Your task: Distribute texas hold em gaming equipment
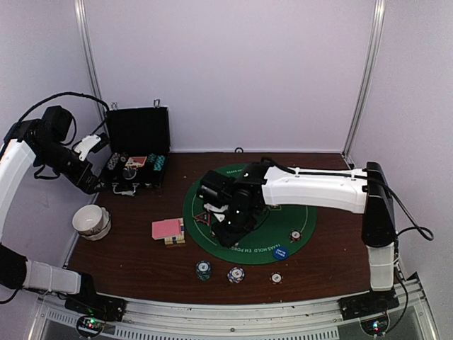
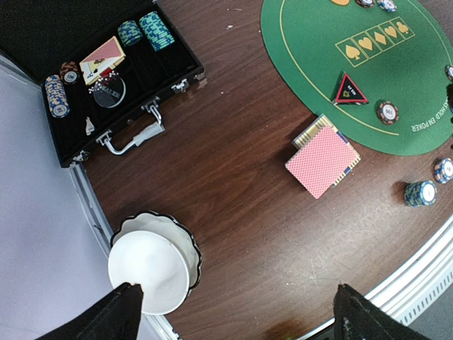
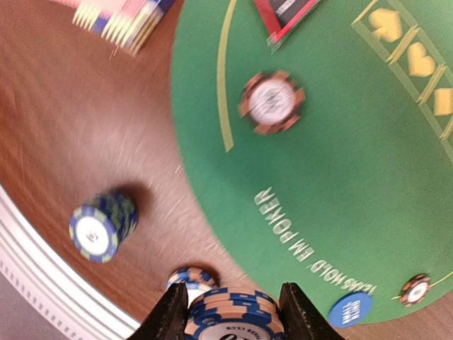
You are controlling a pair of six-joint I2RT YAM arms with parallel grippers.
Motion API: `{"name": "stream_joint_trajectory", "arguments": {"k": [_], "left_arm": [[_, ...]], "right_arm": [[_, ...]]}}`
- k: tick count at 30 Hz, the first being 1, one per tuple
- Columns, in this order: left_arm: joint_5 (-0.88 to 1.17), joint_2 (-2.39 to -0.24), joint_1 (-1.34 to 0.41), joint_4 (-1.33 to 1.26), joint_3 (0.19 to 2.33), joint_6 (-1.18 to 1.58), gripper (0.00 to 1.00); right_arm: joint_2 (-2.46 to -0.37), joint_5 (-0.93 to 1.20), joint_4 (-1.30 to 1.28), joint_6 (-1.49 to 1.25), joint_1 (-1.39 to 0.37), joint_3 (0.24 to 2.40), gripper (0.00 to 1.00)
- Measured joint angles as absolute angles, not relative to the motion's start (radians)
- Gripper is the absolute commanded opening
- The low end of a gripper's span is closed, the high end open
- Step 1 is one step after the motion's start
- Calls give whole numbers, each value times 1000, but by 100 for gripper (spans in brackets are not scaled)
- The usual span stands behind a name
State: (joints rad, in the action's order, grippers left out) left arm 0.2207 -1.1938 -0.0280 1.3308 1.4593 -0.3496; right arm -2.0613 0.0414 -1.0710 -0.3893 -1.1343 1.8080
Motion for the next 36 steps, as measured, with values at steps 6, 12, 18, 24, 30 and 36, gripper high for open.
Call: {"name": "stream_joint_trajectory", "arguments": {"k": [6,12,18,24,30,36], "left_arm": [[220,-1194,-28,1331,1459,-350,98],[220,-1194,-28,1330,1459,-350,98],[221,-1193,-28,1329,1449,-350,97],[221,-1193,-28,1326,1446,-350,98],[221,-1194,-28,1325,1444,-350,98],[221,-1194,-28,1317,1436,-350,98]], "right_arm": [[-2125,2,-1083,-387,-1023,1941,29],[-2265,-18,-1091,-378,-943,2046,29],[-2384,-22,-1098,-379,-918,2180,29],[-2475,-20,-1095,-403,-907,2288,29],[-2550,-1,-1085,-435,-903,2340,30],[-2573,30,-1073,-463,-901,2373,39]]}}
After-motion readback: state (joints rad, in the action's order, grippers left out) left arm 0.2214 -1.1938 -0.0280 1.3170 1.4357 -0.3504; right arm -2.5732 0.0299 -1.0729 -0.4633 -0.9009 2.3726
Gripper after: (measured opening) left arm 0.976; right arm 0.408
